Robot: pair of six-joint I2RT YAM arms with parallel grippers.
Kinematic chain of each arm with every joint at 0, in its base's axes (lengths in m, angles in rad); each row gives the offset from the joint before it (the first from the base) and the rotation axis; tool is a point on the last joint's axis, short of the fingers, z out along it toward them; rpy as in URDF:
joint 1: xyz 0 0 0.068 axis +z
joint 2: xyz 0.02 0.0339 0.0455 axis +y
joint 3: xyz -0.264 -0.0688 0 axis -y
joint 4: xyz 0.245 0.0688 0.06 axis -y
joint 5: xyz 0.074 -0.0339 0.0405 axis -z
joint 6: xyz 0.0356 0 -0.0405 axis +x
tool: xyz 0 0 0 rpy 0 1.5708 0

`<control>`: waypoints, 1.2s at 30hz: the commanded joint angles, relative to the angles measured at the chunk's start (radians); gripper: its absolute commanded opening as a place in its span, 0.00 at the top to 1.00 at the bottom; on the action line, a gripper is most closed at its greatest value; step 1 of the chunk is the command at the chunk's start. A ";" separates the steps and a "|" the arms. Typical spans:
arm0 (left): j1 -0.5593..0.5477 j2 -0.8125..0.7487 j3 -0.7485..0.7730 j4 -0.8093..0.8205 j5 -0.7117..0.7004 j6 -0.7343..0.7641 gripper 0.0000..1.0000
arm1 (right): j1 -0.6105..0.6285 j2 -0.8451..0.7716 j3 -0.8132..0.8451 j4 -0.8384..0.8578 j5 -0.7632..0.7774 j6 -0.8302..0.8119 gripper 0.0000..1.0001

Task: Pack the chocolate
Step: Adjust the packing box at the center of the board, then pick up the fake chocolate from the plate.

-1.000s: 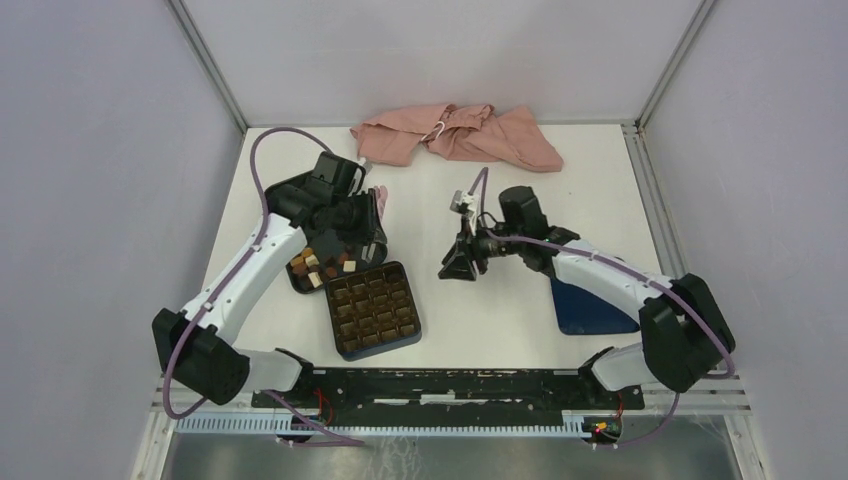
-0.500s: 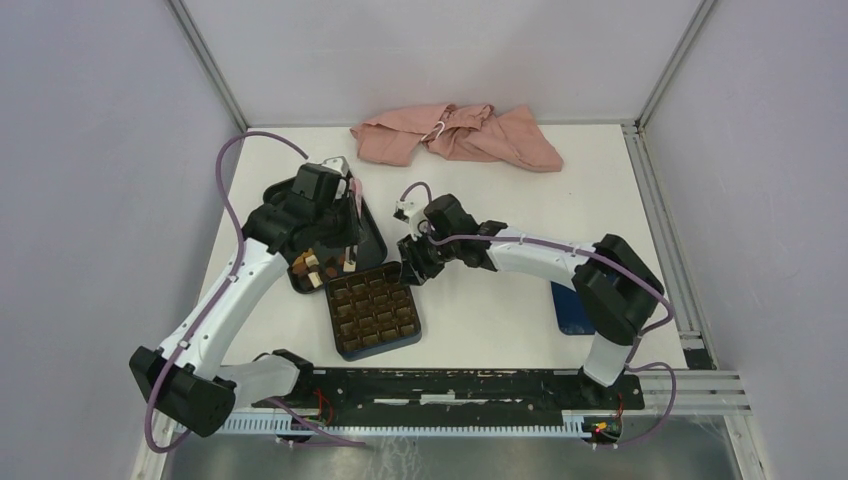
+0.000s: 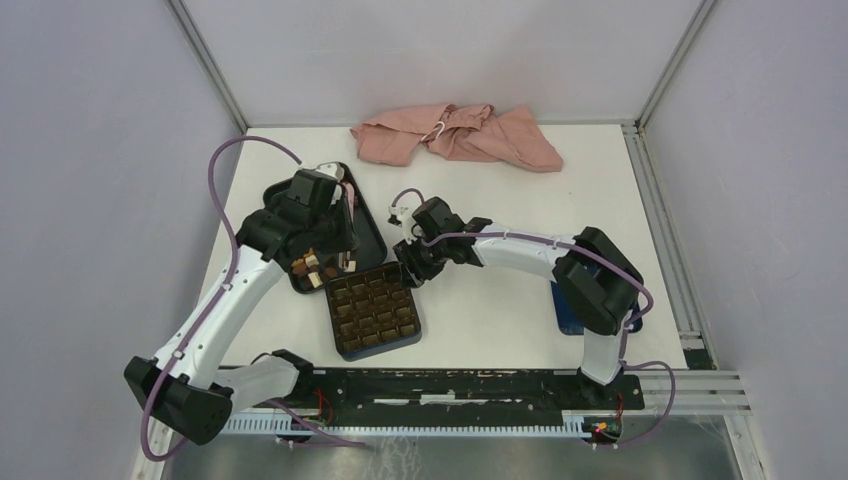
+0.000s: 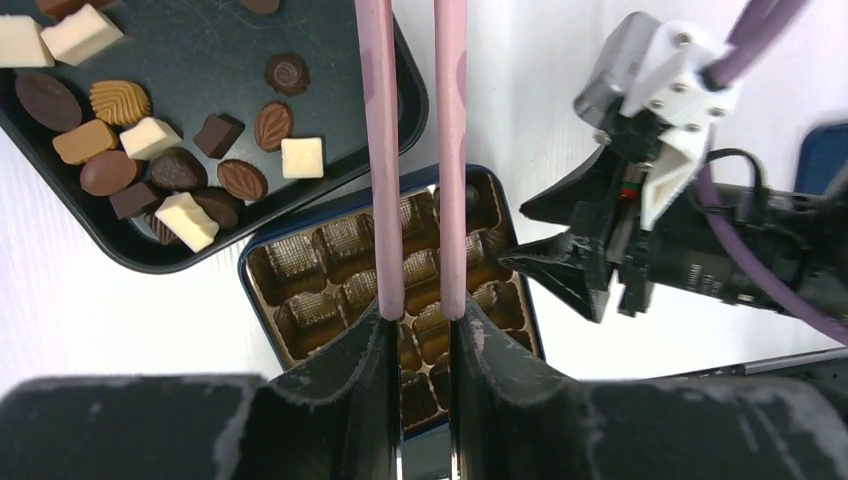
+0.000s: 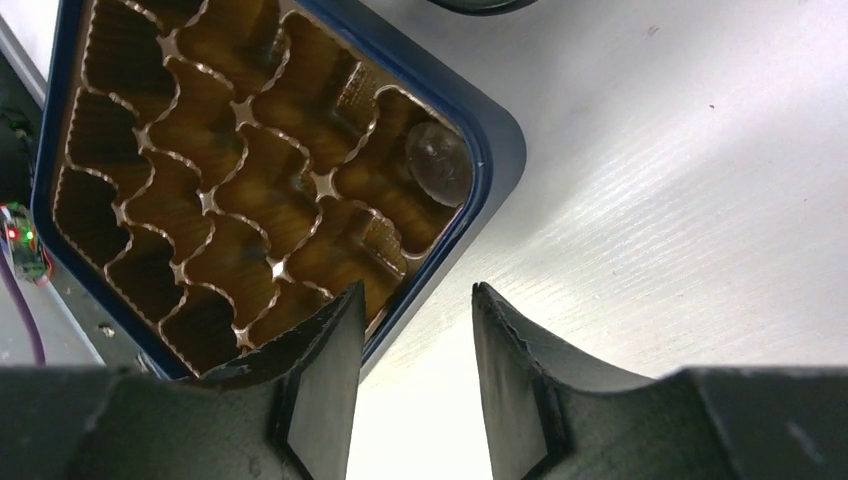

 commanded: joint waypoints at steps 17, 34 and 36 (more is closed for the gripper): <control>0.386 0.306 -0.013 -0.067 0.449 0.143 0.68 | -0.327 -0.288 -0.109 0.032 -0.498 -0.443 0.44; 0.403 0.457 0.011 -0.145 0.428 0.233 0.66 | -0.379 -0.304 -0.153 0.109 -0.612 -0.385 0.44; 0.404 0.476 0.034 -0.143 0.423 0.235 0.66 | -0.379 -0.302 -0.151 0.110 -0.617 -0.383 0.44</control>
